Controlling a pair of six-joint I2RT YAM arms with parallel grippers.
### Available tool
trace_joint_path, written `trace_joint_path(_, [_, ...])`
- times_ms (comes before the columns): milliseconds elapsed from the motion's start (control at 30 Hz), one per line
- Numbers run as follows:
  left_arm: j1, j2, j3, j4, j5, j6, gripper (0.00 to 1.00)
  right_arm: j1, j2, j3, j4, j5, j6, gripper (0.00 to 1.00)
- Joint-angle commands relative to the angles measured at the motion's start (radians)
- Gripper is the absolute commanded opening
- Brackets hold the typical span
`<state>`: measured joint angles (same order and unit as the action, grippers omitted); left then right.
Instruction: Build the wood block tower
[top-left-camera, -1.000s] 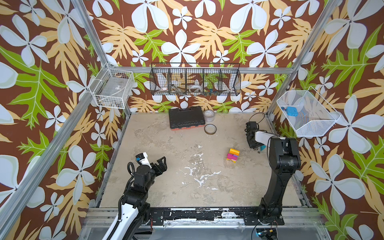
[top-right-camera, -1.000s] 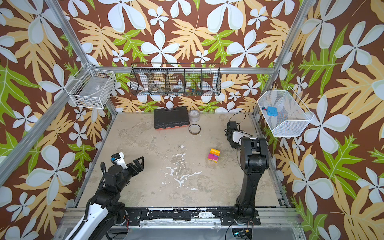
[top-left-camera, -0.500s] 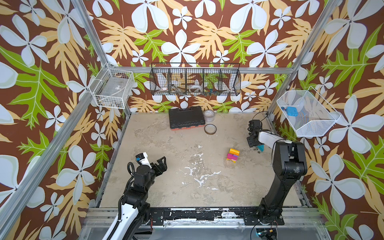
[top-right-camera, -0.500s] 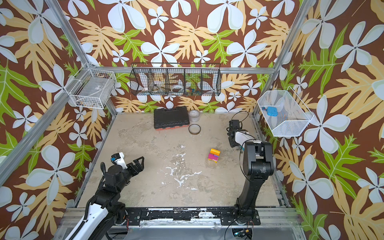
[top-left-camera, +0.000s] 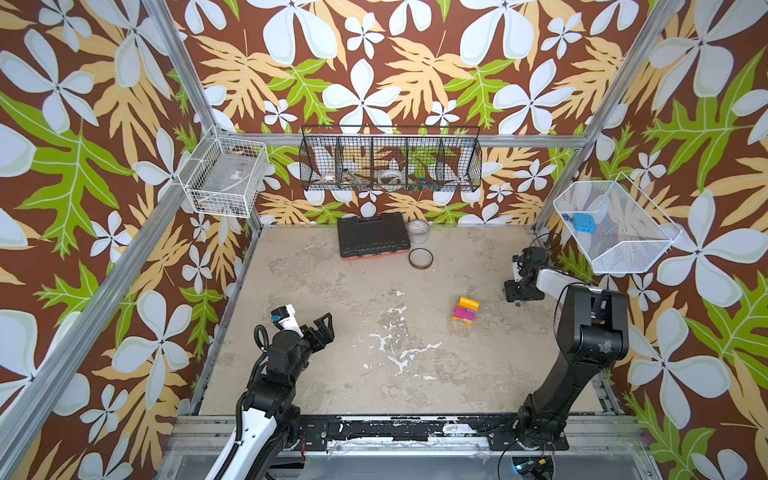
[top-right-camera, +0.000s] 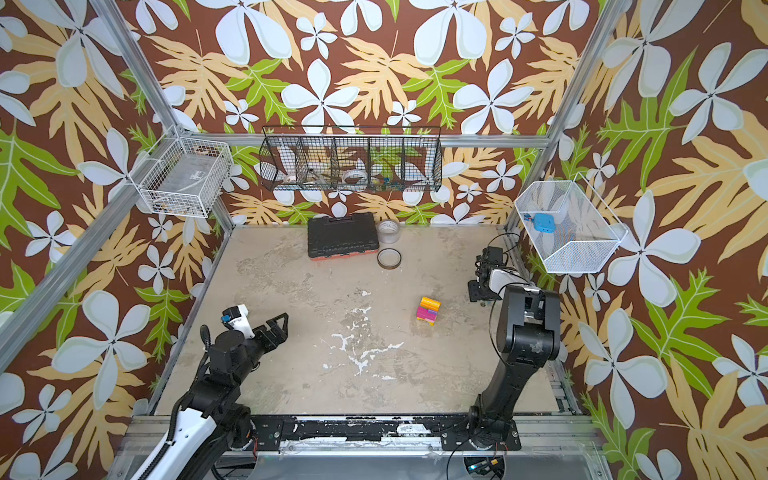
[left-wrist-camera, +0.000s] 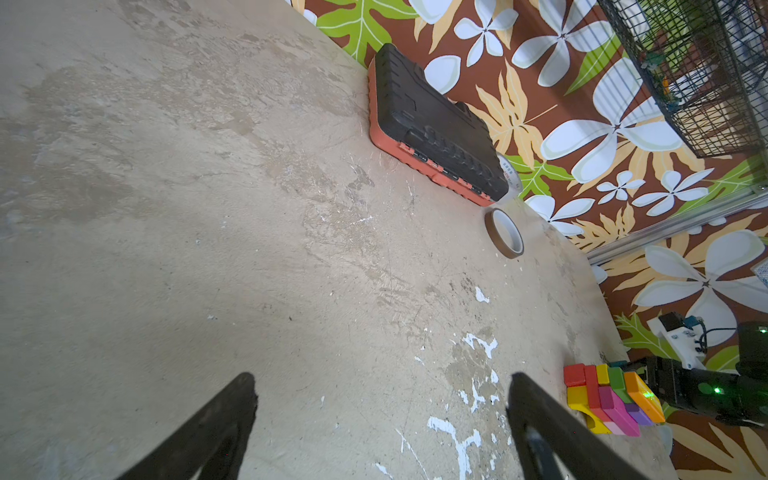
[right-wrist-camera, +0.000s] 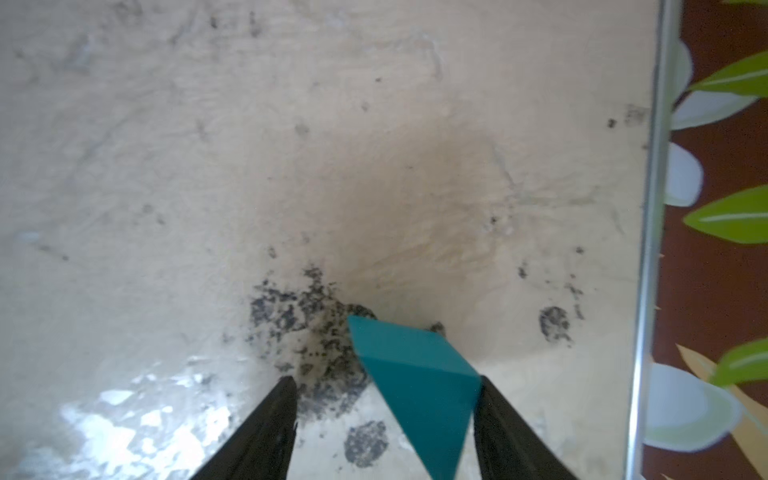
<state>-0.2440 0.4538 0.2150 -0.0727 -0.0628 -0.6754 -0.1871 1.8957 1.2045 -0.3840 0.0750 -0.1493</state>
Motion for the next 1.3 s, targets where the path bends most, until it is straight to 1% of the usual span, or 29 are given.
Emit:
trace_joint_path(0, [0.0,0.002,0.0,0.016,0.002,0.002,0.95,-0.002,0.02,0.025,-0.008,-0.059,-0.015,0.66])
trace_joint_path(133, [0.0,0.002,0.0,0.016,0.003,0.002,0.95,-0.003,0.057,0.051,-0.021,-0.032,-0.019,0.64])
trace_joint_path(167, [0.0,0.002,0.0,0.017,0.002,0.002,0.95,-0.005,0.064,0.057,-0.023,-0.029,-0.021,0.63])
trace_joint_path(300, [0.001,0.002,-0.001,0.019,0.003,0.002,0.95,-0.005,0.073,0.071,-0.033,-0.045,-0.011,0.52])
trace_joint_path(467, [0.0,0.005,0.001,0.019,0.003,0.001,0.95,-0.004,0.052,0.061,-0.033,-0.04,0.003,0.46])
trace_joint_path(667, [0.001,0.004,-0.001,0.019,0.006,0.002,0.95,-0.002,0.019,0.045,-0.029,-0.055,0.034,0.33])
trace_joint_path(733, [0.0,0.004,-0.002,0.019,0.006,0.002,0.95,0.013,-0.012,0.029,-0.006,0.0,0.052,0.28])
trace_joint_path(767, [0.002,0.003,-0.001,0.019,0.006,0.001,0.95,0.026,-0.03,0.015,0.011,0.044,0.058,0.27])
trace_joint_path(833, [0.001,0.003,-0.002,0.019,0.006,0.002,0.95,0.079,-0.063,-0.023,0.06,0.189,0.067,0.28])
trace_joint_path(867, [0.001,0.003,-0.001,0.019,0.006,0.002,0.95,0.102,-0.071,-0.035,0.076,0.239,0.072,0.29])
trace_joint_path(900, [0.0,0.002,-0.001,0.019,0.006,0.002,0.95,0.126,-0.07,-0.048,0.09,0.281,0.082,0.29])
trace_joint_path(967, [0.0,0.003,-0.002,0.019,0.006,0.002,0.95,0.146,-0.055,-0.058,0.104,0.321,0.106,0.22])
trace_joint_path(1033, [0.001,0.001,-0.001,0.017,0.007,0.002,0.95,0.161,-0.044,-0.077,0.133,0.406,0.131,0.21])
trace_joint_path(1067, [0.0,0.002,-0.002,0.017,0.007,0.001,0.95,0.164,-0.04,-0.086,0.143,0.432,0.141,0.21])
trace_joint_path(1167, [0.0,-0.001,-0.001,0.017,0.009,0.002,0.95,0.166,-0.041,-0.112,0.169,0.481,0.187,0.12])
trace_joint_path(1267, [0.002,-0.004,-0.002,0.017,0.009,0.002,0.95,0.166,-0.074,-0.163,0.227,0.5,0.265,0.12])
